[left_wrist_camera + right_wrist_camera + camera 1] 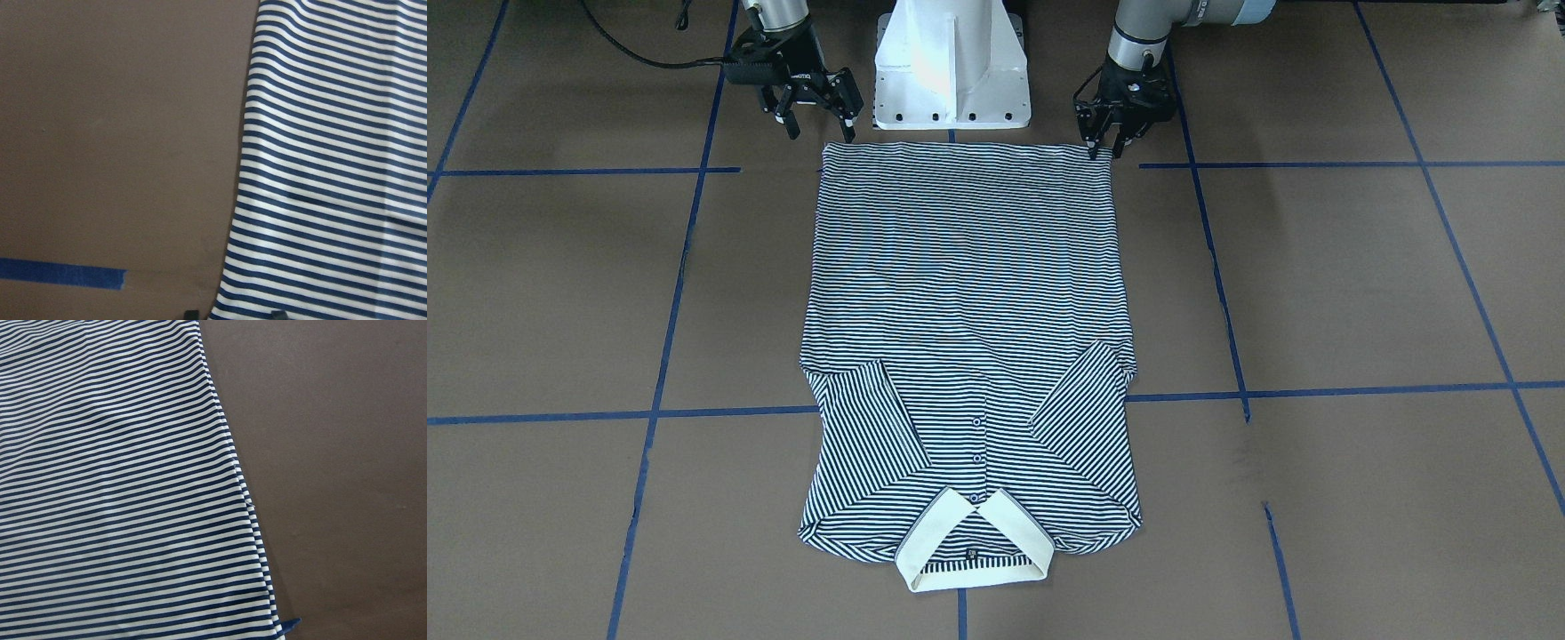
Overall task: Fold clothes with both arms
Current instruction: 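Grasp the hem corners with both grippers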
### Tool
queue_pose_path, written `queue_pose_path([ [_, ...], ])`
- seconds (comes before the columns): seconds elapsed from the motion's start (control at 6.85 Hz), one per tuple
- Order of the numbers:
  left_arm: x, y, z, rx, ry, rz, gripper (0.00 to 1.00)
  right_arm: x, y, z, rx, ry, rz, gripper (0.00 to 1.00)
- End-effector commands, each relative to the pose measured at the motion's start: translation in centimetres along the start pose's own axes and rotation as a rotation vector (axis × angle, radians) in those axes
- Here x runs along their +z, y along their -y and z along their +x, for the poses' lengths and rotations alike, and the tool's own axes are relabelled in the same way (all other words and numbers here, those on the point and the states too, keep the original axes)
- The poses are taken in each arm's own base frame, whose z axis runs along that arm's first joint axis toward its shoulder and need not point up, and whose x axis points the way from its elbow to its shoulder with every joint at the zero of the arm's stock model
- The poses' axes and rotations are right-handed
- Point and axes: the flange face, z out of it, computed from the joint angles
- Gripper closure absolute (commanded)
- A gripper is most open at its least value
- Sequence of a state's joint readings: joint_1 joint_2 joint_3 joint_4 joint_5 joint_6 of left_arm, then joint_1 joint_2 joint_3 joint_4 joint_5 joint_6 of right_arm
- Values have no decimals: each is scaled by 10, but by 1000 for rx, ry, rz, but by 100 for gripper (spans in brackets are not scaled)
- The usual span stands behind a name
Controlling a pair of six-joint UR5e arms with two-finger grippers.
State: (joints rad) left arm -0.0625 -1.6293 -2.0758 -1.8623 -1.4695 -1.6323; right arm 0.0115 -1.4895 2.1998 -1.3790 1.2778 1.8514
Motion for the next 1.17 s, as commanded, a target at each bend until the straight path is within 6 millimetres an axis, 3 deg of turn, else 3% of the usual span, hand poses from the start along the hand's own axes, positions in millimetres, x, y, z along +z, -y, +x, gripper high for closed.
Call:
queue_pose_path([
  [0.0, 0, -2, 1, 3, 0, -2, 59, 0, 0, 0, 0, 0, -1, 0],
  [0.15, 0, -2, 1, 3, -1, -2, 73, 0, 0, 0, 0, 2, 5, 0],
  [0.29, 0, -3, 2, 2, -3, -3, 79, 0, -1, 0, -2, 2, 6, 0],
  [0.58, -2, -3, 4, 4, -9, -5, 100, 1, -1, 0, -3, 1, 6, 0],
  [0.73, -6, -4, 8, 3, -19, -7, 100, 2, -1, 1, -9, 0, 21, 0],
  [1.02, -8, -4, 11, 2, -28, -9, 100, 15, -23, 8, -49, -17, 46, 0],
])
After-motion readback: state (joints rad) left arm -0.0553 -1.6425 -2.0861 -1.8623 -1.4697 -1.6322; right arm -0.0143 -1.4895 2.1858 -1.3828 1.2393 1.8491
